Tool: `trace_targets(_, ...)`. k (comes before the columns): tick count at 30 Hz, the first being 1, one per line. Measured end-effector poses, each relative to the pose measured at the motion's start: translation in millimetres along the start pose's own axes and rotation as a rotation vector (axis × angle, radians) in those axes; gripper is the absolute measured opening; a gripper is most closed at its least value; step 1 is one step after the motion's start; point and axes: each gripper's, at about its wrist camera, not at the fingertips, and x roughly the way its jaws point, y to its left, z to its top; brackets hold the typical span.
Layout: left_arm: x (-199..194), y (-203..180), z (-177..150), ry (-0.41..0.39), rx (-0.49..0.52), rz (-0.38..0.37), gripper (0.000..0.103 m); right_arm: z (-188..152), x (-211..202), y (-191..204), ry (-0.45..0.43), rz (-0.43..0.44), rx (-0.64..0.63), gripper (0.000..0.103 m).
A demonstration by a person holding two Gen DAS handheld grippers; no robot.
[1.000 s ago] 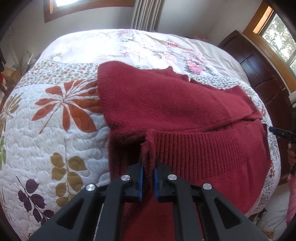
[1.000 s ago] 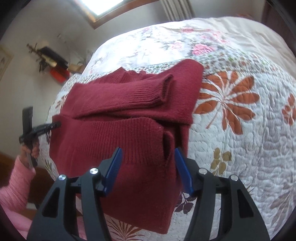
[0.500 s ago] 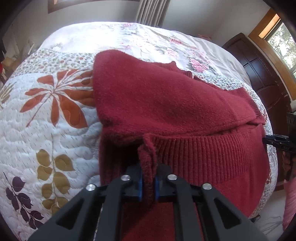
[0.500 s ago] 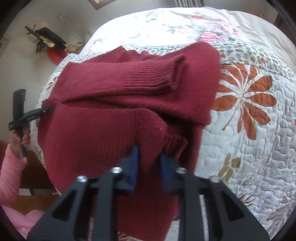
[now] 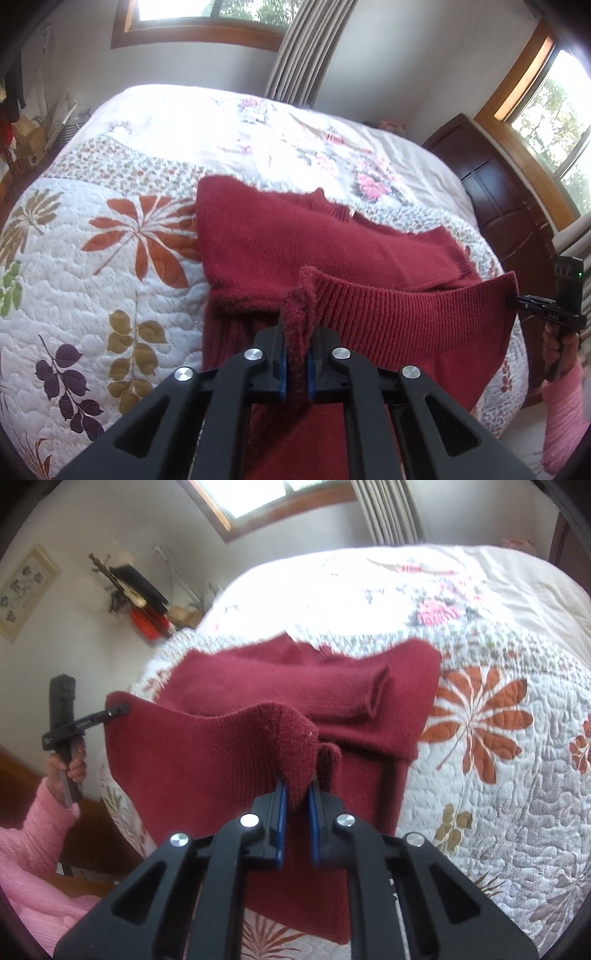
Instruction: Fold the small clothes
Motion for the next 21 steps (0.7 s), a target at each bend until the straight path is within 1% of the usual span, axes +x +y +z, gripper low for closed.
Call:
trace_targets(4,-15,-6,17,-0.076,0.004,-0.004,0.007,20,-18,1,-0.068,0.007,-0.003,0.009)
trace_targets(9,-13,-16,53,-0.131,0.033,0.003,0.007,53,-24,0,-0.111,-0.024,-0.010,0.009)
trace_targets(13,5,-14,89,-0.145,0.035,0.013,0.007,86,-20,-14,-0.127,-0.042,0.016,0.009)
trace_targets(17,28,-8,126,-0.160,0.017,0.042,0.007,115,-12,-32,-0.134,-0.057,0.059,0.009)
trace_targets(21,58,-1,159,-0.151,0.007,0.080,0.007,147,13,-54,-0.109,-0.097,0.097,0.009)
